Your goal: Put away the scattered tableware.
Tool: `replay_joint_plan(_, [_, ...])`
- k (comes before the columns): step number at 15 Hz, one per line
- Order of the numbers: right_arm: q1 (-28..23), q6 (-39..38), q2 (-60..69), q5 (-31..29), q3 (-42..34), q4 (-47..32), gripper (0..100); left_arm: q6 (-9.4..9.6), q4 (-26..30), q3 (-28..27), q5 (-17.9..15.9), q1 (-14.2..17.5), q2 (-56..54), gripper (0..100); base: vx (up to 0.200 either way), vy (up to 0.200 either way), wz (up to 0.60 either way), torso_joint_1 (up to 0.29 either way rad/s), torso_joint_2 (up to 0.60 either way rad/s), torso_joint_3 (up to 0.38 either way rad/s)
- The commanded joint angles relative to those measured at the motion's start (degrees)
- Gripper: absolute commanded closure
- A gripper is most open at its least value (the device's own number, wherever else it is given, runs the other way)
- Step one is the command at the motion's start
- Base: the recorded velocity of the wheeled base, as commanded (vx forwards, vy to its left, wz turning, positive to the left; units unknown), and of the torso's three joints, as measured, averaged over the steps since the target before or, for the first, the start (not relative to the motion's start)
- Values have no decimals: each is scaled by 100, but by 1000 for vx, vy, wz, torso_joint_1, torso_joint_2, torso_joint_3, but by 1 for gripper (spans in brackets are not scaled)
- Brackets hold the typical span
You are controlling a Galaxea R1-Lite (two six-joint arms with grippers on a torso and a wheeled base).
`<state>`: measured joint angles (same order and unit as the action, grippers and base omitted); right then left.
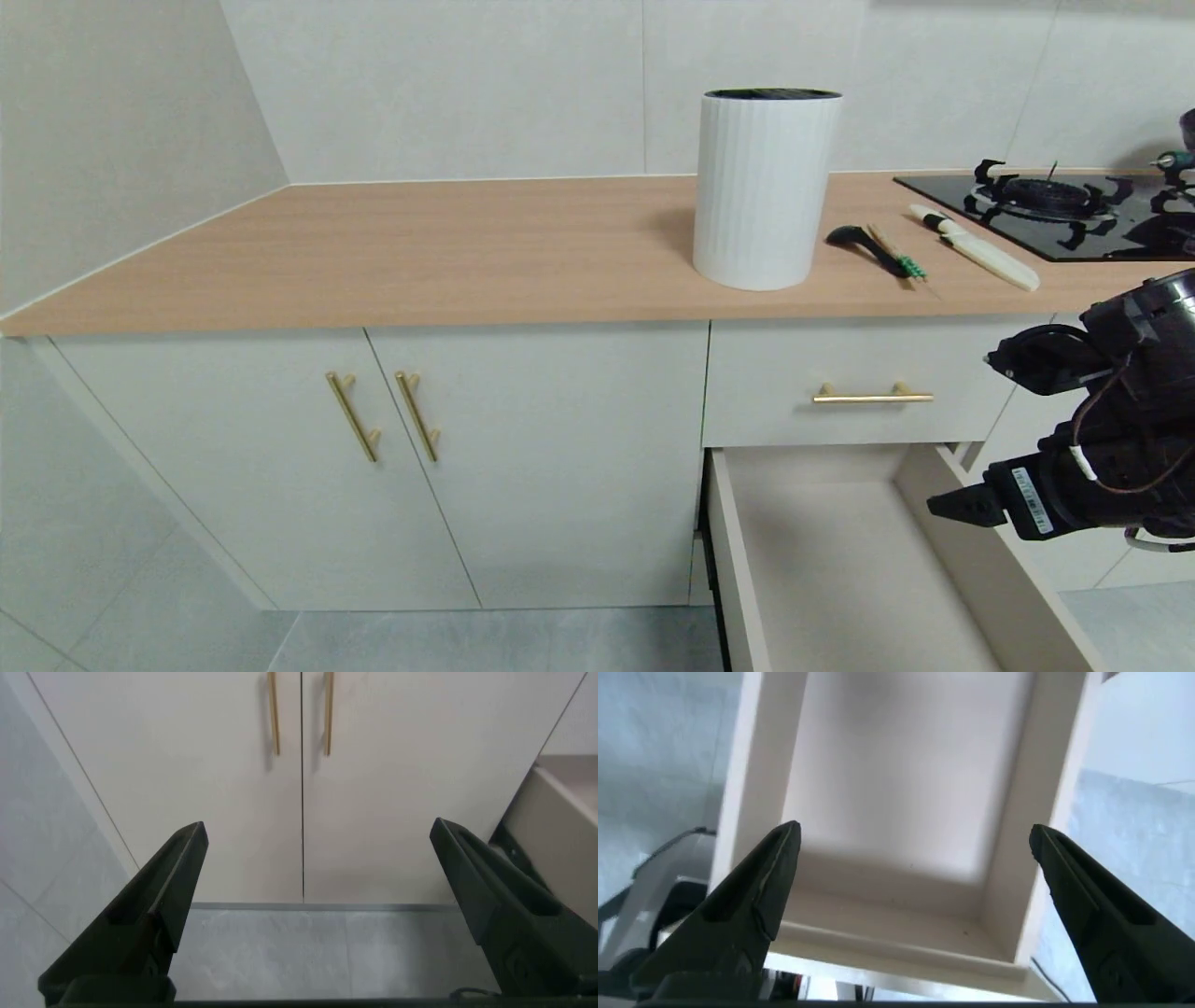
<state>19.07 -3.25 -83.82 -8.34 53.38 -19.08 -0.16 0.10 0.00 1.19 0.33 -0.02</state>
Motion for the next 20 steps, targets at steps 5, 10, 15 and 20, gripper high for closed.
replay_joint_plan(5, [1,0,-29,8,-30,27,0,-2,-1,0,4,2,2,0,0,0,0,175,-466,-294])
replay_joint_plan(10, [1,0,-38,-1,-30,36,0,-2,-1,0,4,2,2,0,0,0,0,197,-486,-288])
replay_joint_plan(15, [1,-44,-293,-80,-100,669,0,-2,-1,0,4,2,2,0,0,0,0,148,-317,-177])
replay_joint_plan(20, [-184,-316,-1066,-528,1359,704,0,-2,-1,0,4,2,2,0,0,0,0,3,-10,-5])
